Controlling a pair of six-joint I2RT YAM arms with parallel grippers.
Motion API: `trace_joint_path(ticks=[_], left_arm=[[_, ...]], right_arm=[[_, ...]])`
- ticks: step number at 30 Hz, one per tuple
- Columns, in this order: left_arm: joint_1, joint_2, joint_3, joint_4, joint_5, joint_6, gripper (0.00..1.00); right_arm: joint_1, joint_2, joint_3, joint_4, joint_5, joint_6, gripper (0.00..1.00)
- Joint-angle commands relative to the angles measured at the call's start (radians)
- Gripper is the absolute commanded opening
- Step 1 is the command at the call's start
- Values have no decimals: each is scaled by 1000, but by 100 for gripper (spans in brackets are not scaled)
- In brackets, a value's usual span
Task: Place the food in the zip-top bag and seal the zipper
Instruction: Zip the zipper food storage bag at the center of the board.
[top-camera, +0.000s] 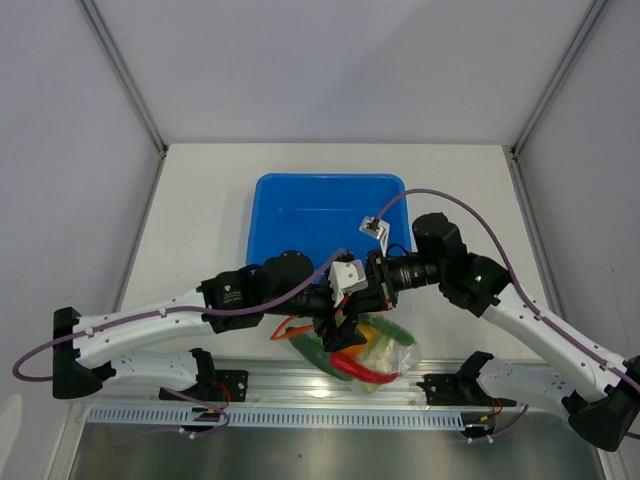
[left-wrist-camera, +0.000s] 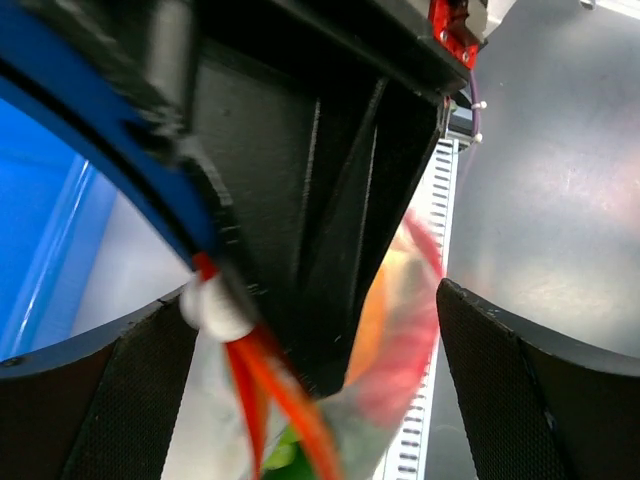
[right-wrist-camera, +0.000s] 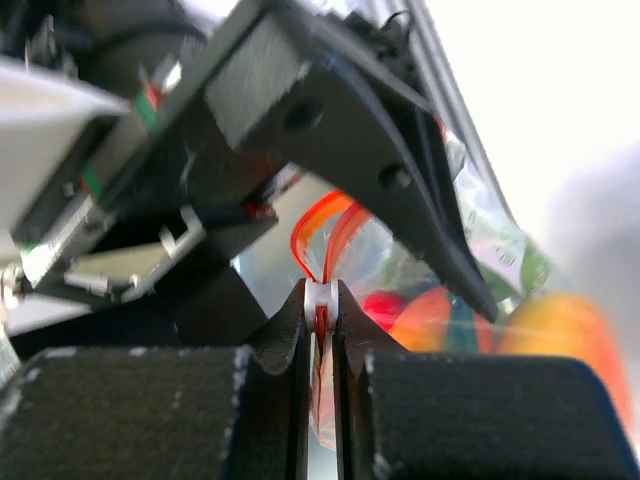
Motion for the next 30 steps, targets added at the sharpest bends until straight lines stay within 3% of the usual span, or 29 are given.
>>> trace_joint_path(ticks=[1, 4, 7, 12, 13, 16, 19, 20, 21, 24, 30], left_arm=[[2, 4, -29, 77, 10, -27, 98], [2, -4, -70, 104, 5, -41, 95], [2, -16, -96, 129, 11, -47, 85], [2, -10, -112, 123, 7, -44, 41], [4, -15, -113, 121, 5, -43, 20], [7, -16, -118, 103, -7, -41, 0], [8, -16, -116, 78, -2, -41, 1], [8, -19, -118, 78, -1, -42, 1], [8, -24, -124, 83, 5, -44, 1], [8, -41, -128, 84, -1, -52, 1], [8, -64, -135, 81, -16, -53, 1]], right_arm=[[4, -48, 52, 46, 92, 84, 0], [4, -65, 46, 63, 98, 104, 0], [4, -67, 44, 48, 98, 101, 0], [4, -65, 40, 31, 107, 83, 0], [4, -64, 38, 20, 116, 78, 0], [4, -67, 35, 11, 130, 71, 0], [4, -67, 33, -9, 152, 55, 0], [6, -64, 36, -20, 158, 48, 5], [4, -62, 40, -32, 164, 38, 18], [4, -63, 44, -78, 176, 8, 34], [4, -99, 38, -106, 198, -14, 39]])
